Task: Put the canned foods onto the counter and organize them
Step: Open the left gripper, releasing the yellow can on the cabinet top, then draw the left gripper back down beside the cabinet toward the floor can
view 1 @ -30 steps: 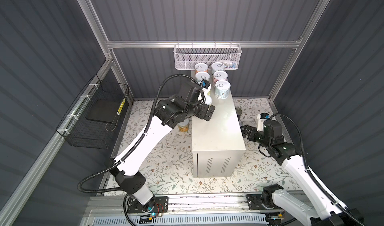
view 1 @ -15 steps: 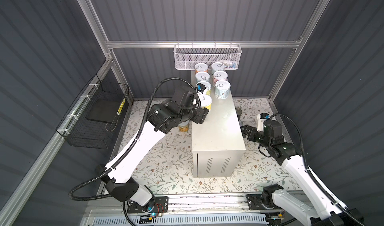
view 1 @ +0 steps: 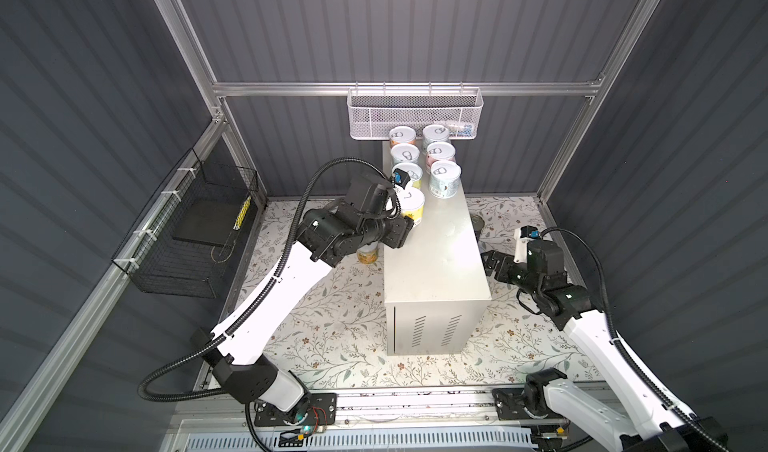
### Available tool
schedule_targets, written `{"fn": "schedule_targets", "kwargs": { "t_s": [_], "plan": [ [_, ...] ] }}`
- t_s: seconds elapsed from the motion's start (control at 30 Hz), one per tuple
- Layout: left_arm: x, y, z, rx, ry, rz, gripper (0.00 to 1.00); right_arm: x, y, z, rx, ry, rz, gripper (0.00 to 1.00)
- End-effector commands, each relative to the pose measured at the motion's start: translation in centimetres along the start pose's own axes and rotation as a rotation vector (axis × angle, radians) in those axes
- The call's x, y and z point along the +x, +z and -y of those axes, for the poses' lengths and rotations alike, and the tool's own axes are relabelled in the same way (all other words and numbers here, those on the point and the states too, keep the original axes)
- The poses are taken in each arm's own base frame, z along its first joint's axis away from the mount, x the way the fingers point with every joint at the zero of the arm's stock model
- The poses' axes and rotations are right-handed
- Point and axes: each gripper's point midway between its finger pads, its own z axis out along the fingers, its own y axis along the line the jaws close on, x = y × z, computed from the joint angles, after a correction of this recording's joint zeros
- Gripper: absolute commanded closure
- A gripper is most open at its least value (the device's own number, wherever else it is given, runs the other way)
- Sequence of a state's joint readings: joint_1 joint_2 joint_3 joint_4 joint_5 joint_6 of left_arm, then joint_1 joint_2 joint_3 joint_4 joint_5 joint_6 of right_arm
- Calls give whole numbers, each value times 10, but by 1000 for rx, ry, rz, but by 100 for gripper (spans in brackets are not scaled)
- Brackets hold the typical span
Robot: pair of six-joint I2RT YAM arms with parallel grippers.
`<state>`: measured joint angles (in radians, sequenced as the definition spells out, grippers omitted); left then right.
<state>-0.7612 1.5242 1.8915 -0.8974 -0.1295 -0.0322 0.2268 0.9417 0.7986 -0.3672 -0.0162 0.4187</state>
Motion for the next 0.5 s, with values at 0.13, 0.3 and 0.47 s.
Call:
{"fn": "schedule_targets", "kwargs": {
  "t_s": [0.13,0.3,0.47],
  "plan": [
    [2,-13,-9,-22,-4,16,21,-7,0,0,8,-13,12,1],
    [15,-32,-9,-13,-19,23,0,-3,6,3,22,-17,-6,1],
    [37,-53,-23,-82,-74,25,1,-2,9,7,41,-25,-3,1]
  ]
}}
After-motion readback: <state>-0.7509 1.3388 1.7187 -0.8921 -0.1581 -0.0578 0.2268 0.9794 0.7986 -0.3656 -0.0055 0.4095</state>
